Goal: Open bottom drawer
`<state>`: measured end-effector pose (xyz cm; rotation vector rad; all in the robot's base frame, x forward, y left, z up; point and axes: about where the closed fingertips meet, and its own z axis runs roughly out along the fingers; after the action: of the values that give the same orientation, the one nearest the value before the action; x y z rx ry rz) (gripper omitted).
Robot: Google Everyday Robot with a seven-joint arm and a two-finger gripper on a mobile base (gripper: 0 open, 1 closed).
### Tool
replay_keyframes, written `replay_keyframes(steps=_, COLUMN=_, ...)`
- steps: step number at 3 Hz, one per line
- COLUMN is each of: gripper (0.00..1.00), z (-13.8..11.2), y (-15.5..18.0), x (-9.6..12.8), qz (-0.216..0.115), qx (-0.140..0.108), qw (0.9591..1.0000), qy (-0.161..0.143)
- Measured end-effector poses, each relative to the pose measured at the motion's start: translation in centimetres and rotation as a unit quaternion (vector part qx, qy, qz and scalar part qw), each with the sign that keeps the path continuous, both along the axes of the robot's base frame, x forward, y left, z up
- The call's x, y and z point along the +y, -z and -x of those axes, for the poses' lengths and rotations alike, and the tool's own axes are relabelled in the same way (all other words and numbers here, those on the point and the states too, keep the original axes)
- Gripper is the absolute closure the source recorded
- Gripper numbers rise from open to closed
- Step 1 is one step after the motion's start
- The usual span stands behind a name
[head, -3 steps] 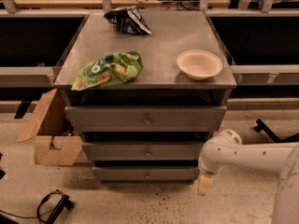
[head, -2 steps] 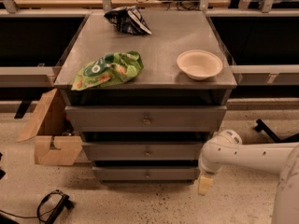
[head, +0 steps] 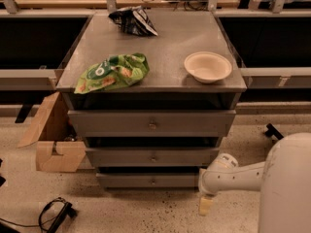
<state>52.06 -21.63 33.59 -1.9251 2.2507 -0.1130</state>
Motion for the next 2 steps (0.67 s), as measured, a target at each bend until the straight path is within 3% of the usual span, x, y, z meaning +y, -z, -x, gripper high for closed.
replay_keyframes(steps=2, gripper=0.0, z=-1.9, y=8.2, x=1.4, qz=0.013, qx=-0.015, qw=0.9994, qy=-0.03)
